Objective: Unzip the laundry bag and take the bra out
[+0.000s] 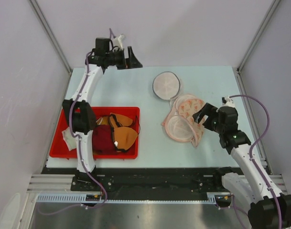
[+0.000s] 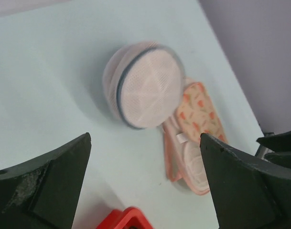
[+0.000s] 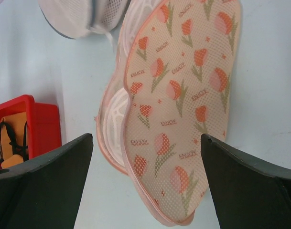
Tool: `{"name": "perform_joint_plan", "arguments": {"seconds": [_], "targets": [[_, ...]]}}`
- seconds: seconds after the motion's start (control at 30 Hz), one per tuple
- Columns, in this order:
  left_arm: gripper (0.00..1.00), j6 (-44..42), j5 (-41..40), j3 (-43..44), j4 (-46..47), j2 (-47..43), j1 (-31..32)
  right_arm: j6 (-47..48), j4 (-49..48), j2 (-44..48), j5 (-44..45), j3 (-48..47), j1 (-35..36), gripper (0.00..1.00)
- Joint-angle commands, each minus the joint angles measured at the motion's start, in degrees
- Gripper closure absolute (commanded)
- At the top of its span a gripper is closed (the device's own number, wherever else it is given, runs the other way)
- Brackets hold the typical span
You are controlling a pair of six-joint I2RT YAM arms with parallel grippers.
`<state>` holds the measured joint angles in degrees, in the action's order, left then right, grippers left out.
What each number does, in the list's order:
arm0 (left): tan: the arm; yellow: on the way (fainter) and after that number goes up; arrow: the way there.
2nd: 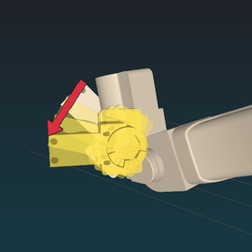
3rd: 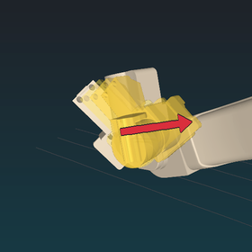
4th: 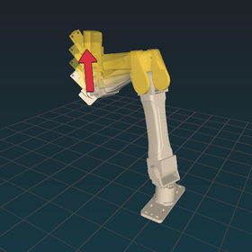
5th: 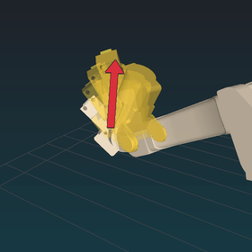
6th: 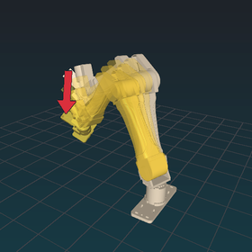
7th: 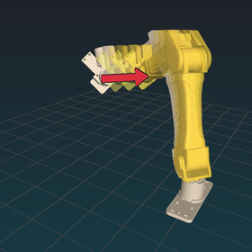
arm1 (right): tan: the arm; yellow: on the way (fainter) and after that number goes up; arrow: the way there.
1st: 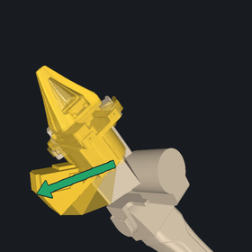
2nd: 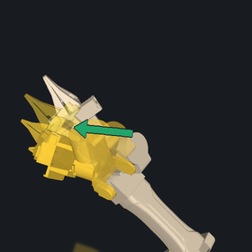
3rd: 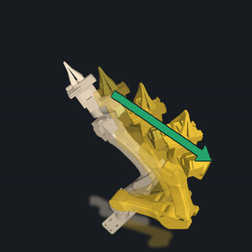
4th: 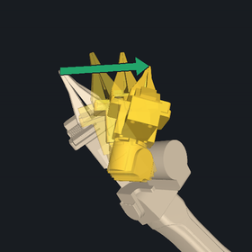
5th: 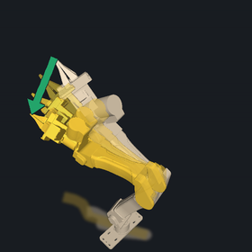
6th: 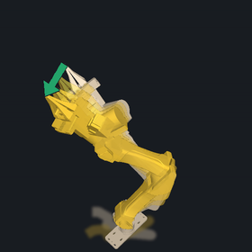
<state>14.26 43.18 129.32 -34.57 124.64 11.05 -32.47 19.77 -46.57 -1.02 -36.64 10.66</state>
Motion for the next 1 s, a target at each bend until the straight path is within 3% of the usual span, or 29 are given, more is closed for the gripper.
{"name": "perform_joint_plan", "arguments": {"seconds": [0.0, 0.13, 0.37, 0.47, 0.67, 0.77, 0.87, 0.97], "targets": [[0.0, 1.65, -2.65, -9.31, 0.37, -6.85, 1.69, 1.09, -6.05, -4.83, -3.02, -3.34, -0.11, 0.02], [0.0, 0.86, -7.13, -19.52, 1.96, -14.14, 3.97, 0.83, -11.14, -11.78, -4.7, -5.71, 0.07, 0.02], [0.0, 5.41, -11.1, -46.22, 11.87, -29.18, 7.85, -1.36, -24.67, -26.81, -5.57, -11.6, 1.47, 0.02], [0.0, 6.22, -10.75, -51.16, 12.34, -32.87, 8.11, -1.98, -29.52, -35.67, -8.3, -16.68, 2.7, 0.03], [0.0, 5.42, -13.03, -53.02, 9.34, -37.88, 8.37, -5.23, -34.35, -50.78, -10.4, -24.69, 2.97, 0.02], [0.0, 5.77, -17.23, -55.39, 10.04, -39.82, 8.99, -7.42, -36.29, -56.07, -12.34, -29.62, 3.4, 0.02], [0.0, 7.53, -22.34, -57.33, 10.22, -40.61, 9.52, -8.83, -39.8, -59.86, -10.94, -30.94, 3.93, 0.13], [0.0, 9.73, -23.92, -57.95, 11.19, -40.53, 10.13, -10.85, -41.73, -60.57, -11.11, -31.47, 3.67, 0.55]]}}
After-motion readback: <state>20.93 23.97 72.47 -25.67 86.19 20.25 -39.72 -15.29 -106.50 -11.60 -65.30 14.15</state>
